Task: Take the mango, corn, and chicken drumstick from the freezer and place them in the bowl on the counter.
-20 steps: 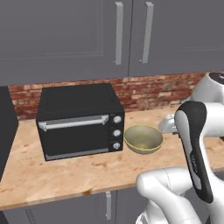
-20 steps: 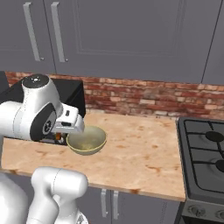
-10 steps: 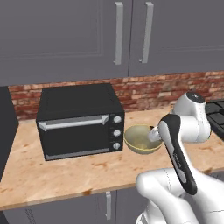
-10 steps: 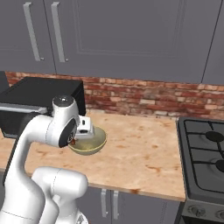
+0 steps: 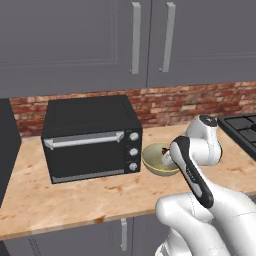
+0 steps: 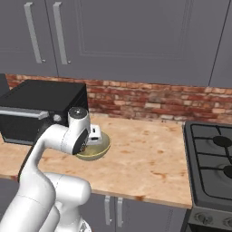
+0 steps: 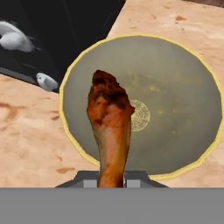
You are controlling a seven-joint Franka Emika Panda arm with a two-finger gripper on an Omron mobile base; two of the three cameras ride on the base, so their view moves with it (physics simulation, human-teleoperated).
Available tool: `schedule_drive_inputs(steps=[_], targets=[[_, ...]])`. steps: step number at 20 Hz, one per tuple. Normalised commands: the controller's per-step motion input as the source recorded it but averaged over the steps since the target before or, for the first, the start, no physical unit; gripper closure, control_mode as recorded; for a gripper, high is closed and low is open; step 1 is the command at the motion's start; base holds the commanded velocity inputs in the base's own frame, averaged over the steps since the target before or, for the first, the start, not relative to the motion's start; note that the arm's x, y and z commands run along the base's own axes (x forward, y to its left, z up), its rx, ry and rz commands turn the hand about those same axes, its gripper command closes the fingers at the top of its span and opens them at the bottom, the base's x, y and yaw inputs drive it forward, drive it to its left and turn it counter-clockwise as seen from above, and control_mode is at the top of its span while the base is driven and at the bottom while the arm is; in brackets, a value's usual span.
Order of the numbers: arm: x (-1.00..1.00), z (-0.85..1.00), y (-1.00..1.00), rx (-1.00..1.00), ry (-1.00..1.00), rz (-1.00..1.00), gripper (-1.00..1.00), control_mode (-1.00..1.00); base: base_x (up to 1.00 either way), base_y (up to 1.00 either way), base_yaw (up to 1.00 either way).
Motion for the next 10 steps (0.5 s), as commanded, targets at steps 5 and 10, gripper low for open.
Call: schedule_drive_inputs(steps=[5, 10], targets=[[0.58, -0.42, -0.06, 0.01, 0.07, 0.09, 1.00, -1.00, 0.00, 0.00, 0.00], [0.40, -0.42, -0.02, 0.00, 0.06, 0.08, 1.00, -1.00, 0.00, 0.00, 0.00]])
